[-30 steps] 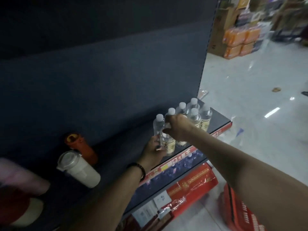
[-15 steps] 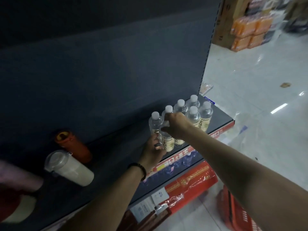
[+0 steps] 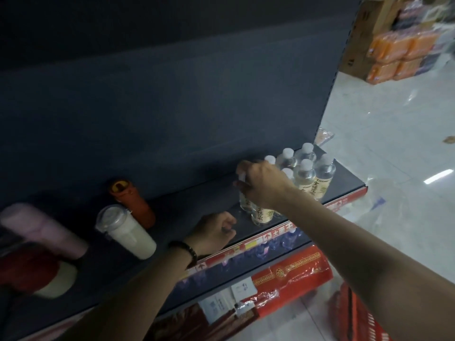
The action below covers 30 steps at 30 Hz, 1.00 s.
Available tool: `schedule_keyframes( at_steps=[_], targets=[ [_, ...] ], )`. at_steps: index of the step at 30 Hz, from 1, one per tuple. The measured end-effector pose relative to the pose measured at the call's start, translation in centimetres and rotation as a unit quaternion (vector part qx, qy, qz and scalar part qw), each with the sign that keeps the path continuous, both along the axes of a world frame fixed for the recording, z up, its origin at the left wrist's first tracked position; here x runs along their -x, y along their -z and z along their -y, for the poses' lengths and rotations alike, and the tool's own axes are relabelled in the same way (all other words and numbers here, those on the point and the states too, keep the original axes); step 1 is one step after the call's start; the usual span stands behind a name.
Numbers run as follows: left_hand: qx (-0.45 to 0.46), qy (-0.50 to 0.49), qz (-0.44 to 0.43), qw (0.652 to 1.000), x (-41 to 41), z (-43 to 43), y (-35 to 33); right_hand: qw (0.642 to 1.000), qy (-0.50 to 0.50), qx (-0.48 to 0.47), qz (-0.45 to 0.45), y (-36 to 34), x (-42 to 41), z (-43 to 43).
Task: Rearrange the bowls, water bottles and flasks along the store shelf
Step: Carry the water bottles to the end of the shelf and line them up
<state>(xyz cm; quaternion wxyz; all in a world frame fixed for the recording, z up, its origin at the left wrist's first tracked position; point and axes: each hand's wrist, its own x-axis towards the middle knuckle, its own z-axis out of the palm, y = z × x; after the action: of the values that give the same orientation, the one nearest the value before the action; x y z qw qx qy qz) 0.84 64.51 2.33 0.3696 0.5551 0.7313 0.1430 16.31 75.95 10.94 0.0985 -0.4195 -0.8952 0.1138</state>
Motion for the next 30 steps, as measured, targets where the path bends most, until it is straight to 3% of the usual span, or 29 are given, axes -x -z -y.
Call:
schedule_keyframes(
  at_steps=[8,16,23,30],
  targets=[
    [0.000,0.001,-0.135,0.991,10.4,12.3,-3.3,0.992,-0.107,0.059,0.029,-0.3,10.7,12.4],
    [-0.028,-0.060,-0.257,0.964,24.0,33.7,-7.0,0.980,-0.192,0.053,0.023,-0.9,24.5,30.3],
    [-0.027,-0.189,-0.270,0.944,35.0,51.5,-9.2,0.961,-0.264,0.060,0.052,-0.5,36.5,46.7],
    [0.003,-0.287,-0.280,0.916,43.6,63.7,-10.0,0.936,-0.342,0.014,0.086,-1.7,48.1,56.4]
  ],
)
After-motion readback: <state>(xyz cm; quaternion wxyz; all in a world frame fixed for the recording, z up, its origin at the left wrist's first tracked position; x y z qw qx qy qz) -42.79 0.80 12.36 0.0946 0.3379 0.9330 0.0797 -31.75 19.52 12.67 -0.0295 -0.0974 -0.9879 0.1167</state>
